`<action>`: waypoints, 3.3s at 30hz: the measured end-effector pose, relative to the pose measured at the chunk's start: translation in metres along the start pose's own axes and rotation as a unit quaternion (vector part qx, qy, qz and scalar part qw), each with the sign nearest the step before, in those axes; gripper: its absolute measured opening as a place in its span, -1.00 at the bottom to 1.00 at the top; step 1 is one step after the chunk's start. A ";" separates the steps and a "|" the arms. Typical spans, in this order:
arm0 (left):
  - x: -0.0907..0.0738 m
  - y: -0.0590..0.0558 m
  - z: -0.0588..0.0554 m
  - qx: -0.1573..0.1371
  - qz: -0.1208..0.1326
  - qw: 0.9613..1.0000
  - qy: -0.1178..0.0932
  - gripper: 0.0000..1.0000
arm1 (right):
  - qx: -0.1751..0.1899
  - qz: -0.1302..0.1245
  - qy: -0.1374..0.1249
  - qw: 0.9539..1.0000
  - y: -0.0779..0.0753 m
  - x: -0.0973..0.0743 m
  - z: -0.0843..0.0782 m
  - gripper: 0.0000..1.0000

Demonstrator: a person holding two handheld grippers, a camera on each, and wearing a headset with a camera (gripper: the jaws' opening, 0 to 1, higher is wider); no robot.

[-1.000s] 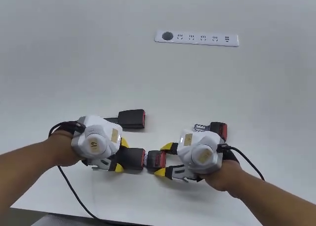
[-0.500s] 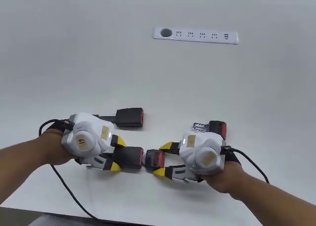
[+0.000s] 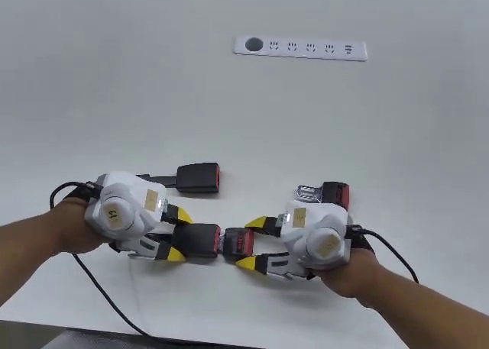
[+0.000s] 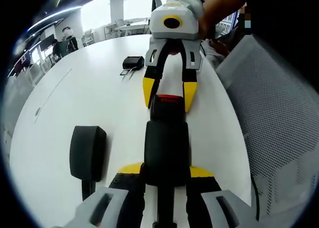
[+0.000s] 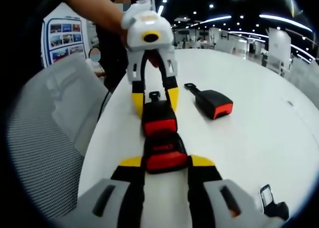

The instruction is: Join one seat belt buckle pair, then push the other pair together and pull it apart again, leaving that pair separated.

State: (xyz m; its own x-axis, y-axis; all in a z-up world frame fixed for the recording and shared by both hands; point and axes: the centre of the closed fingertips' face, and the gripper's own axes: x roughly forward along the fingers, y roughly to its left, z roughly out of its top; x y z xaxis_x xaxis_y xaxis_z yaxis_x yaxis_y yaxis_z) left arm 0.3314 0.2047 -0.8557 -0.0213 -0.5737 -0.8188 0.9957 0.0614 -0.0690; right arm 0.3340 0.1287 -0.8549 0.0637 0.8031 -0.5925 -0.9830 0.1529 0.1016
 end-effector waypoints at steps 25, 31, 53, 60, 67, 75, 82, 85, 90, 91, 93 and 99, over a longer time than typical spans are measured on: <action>0.000 0.000 0.002 -0.008 0.001 1.000 -0.002 -0.36 | -0.005 -0.007 -0.008 1.000 0.001 0.001 0.002 -0.35; 0.001 0.000 0.002 -0.002 0.007 1.000 0.015 -0.33 | -0.004 -0.010 -0.006 1.000 0.001 0.002 0.003 -0.31; -0.047 0.040 0.025 -0.053 0.110 0.992 -0.034 0.46 | 0.008 -0.093 -0.030 0.995 -0.057 -0.080 0.013 0.39; -0.057 0.079 0.022 -0.042 0.138 0.989 -0.029 0.48 | 0.017 -0.107 0.001 0.994 -0.092 -0.113 -0.015 0.38; -0.068 0.112 0.022 -0.035 0.144 0.989 -0.020 0.45 | 0.031 -0.103 0.031 0.994 -0.113 -0.132 -0.035 0.40; -0.043 0.119 0.015 -0.022 0.108 0.994 0.009 0.38 | 0.052 -0.091 0.043 0.994 -0.118 -0.130 -0.045 0.39; -0.023 0.109 0.001 -0.012 0.077 0.996 0.040 0.23 | 0.050 -0.063 0.064 0.995 -0.105 -0.121 -0.055 0.31; -0.019 0.104 -0.007 0.011 0.068 0.996 0.061 0.09 | 0.048 -0.053 0.060 0.996 -0.102 -0.120 -0.054 0.19; -0.018 0.104 -0.003 0.005 0.067 0.997 0.049 0.04 | 0.036 -0.042 0.079 0.995 -0.100 -0.119 -0.061 0.11; -0.017 0.103 -0.002 0.005 0.064 0.997 0.049 0.03 | 0.031 -0.038 0.083 0.995 -0.099 -0.118 -0.063 0.08; -0.015 0.103 0.000 0.005 0.058 0.997 0.046 0.00 | 0.019 -0.031 0.098 0.995 -0.096 -0.117 -0.069 0.00; -0.011 0.099 0.004 0.002 0.035 0.999 0.038 -0.17 | 0.004 -0.044 0.094 0.995 -0.107 -0.115 -0.070 -0.19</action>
State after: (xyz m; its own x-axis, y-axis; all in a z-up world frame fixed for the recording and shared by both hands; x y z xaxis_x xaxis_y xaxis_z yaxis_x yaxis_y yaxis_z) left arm 0.4303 0.2135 -0.8512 0.0420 -0.5049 -0.8622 0.9954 0.0960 -0.0077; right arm 0.4203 -0.0204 -0.8539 0.1159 0.6647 -0.7381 -0.9737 0.2228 0.0478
